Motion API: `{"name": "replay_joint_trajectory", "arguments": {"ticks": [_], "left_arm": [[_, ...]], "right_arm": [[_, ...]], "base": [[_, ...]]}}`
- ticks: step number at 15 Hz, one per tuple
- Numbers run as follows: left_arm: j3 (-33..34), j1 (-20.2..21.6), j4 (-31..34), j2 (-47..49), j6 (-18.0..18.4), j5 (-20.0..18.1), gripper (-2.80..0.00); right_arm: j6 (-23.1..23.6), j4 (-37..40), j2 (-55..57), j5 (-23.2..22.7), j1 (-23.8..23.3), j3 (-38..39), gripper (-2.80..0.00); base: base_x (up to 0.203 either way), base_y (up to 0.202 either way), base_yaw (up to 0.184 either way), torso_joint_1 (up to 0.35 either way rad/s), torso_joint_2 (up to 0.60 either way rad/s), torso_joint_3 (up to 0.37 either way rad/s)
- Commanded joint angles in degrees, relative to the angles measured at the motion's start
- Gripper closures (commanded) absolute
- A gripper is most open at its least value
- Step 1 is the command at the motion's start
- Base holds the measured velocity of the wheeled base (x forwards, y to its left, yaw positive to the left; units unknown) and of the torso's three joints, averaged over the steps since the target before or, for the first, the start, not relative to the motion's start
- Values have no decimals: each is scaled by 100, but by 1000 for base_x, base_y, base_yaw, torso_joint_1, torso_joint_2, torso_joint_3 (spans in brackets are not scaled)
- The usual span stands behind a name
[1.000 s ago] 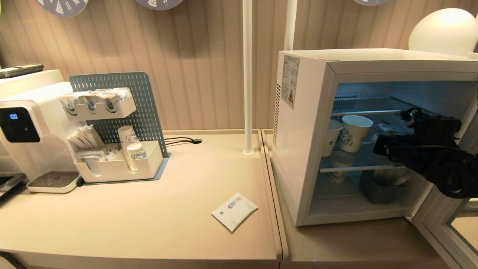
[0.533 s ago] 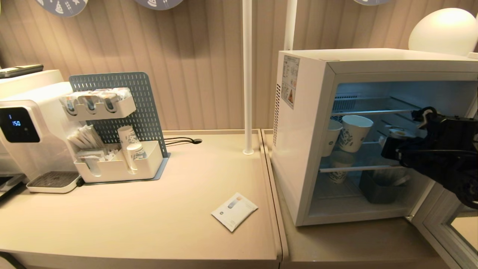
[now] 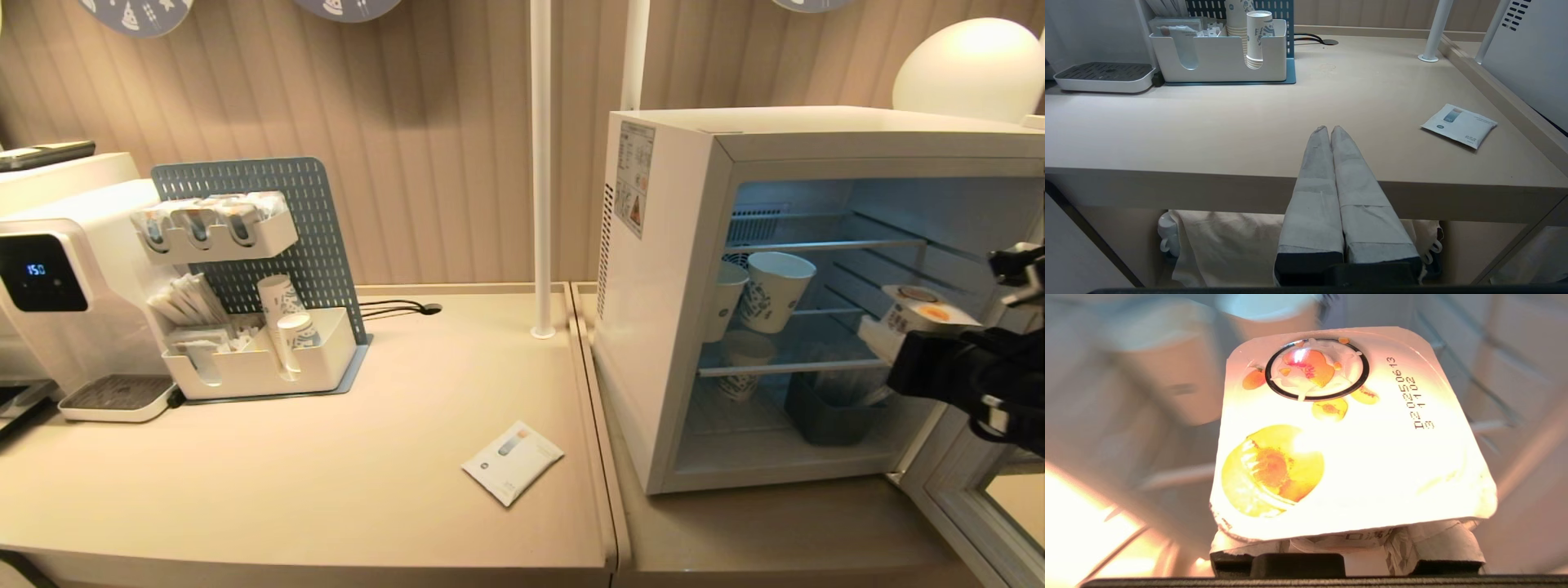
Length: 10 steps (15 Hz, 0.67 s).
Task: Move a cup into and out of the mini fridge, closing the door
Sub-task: Take the yoghurt out of the freezer, then place the yoghurt on the freezer
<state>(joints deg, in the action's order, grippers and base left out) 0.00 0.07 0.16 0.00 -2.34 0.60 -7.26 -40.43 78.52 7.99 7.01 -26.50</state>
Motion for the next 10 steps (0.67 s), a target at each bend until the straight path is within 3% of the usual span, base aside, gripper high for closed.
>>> {"name": "replay_joint_trajectory", "arguments": {"ticks": [1,5,7,10], "left_arm": [[9,1,2,9,-4,2,0],[9,1,2,9,-1,2,0],[9,1,2,9,4,2,0],[9,1,2,9,5,2,0]], "right_arm": [[-17,1071,-2008,119,382,46,0],[-515,4335,-4110,745,699,-648,0],[-735,5396,-4839,1109,669,-936,0],[-811,6328,-5676,1190,-9,-1072,0]], "base": [[0,0,0,0,0,0],[0,0,0,0,0,0],[0,0,0,0,0,0],[0,0,0,0,0,0]]}}
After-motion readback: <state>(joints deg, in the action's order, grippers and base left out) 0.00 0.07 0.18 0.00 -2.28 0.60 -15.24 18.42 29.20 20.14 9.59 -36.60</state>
